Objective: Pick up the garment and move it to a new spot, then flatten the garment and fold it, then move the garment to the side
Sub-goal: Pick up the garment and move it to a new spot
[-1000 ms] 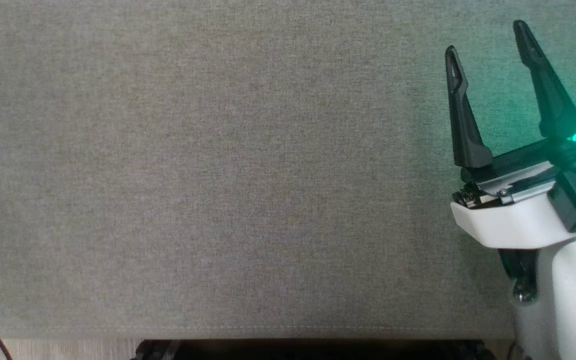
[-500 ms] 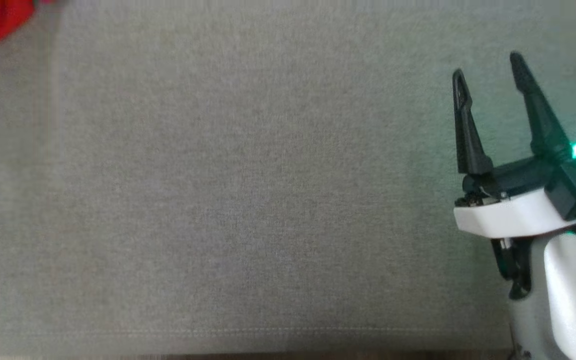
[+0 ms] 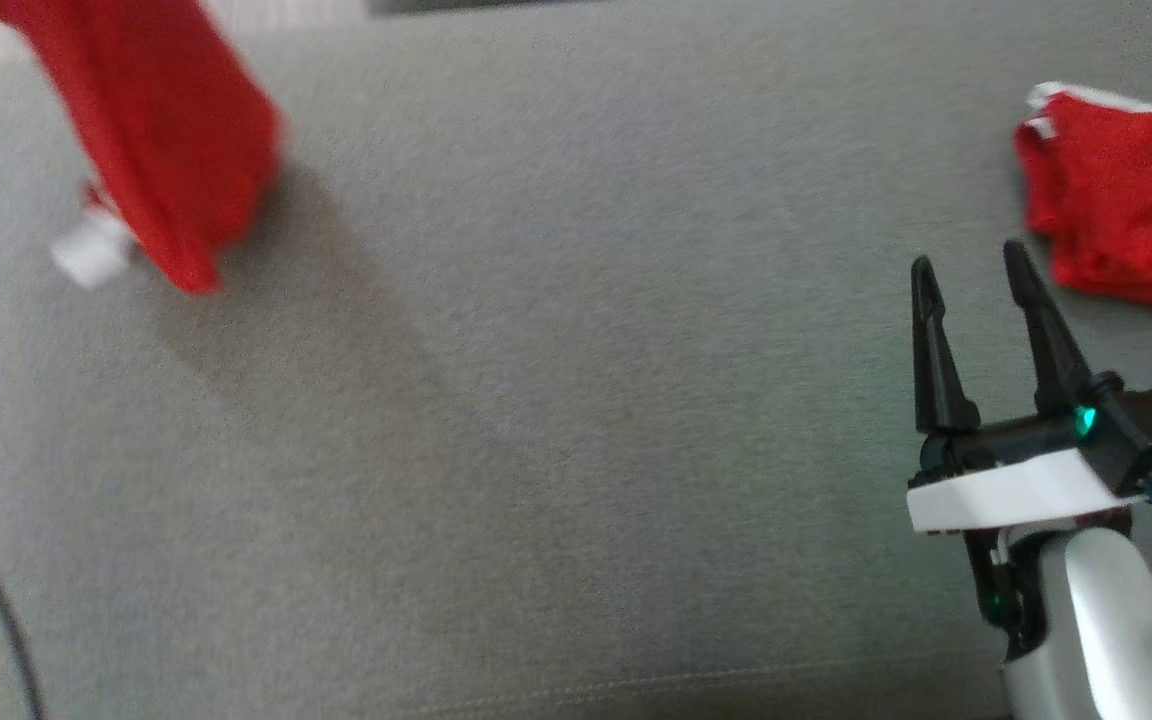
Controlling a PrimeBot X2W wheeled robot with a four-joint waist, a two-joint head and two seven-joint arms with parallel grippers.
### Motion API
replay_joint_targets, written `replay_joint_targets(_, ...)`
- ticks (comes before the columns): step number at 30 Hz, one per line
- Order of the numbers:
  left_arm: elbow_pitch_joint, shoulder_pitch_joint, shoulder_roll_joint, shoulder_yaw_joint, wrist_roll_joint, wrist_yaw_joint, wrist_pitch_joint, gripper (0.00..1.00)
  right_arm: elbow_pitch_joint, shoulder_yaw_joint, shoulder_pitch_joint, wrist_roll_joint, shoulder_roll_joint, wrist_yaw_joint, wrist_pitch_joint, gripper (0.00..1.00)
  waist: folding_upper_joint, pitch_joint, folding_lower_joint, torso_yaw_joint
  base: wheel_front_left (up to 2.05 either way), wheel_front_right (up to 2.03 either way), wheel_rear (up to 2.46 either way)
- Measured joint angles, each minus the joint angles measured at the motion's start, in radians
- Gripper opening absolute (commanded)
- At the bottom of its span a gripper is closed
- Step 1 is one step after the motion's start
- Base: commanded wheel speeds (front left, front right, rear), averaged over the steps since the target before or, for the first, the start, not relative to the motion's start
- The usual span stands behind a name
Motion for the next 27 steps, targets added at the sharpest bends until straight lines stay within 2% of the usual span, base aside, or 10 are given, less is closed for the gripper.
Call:
replay_joint_targets(8, -0.001, -0.051, -0.115, -0.128, -0.078, -0.017, 0.009, 0.00, 0.055, -0.005, 0.029, 0.032, 0.001, 0.000, -0.034, 1.00, 0.0000, -0.084, 0.0000, -0.078, 0.00, 0.00, 0.00)
replay_joint_targets(15, -0.041, -0.027, -0.208, -0.198, -0.146, -0.018, 0.000, 0.00, 0.065, -0.026, 0.045, 0.042, 0.001, 0.000, -0.049, 1.00, 0.0000, -0.085, 0.0001, -0.103, 0.00, 0.00, 0.00)
replay_joint_targets(19, -0.009, 0.101, -0.220, -0.195, -0.173, -0.009, -0.042, 0.00, 0.069, -0.027, 0.044, 0.050, 0.003, 0.000, -0.050, 1.00, 0.0000, -0.058, 0.0003, -0.099, 0.00, 0.00, 0.00)
replay_joint_targets(27, 0.200, 0.397, -0.198, -0.161, -0.171, 0.049, -0.192, 0.00, 0.081, -0.027, 0.028, 0.058, 0.004, 0.000, -0.067, 1.00, 0.0000, 0.000, 0.0004, -0.093, 0.00, 0.00, 0.00)
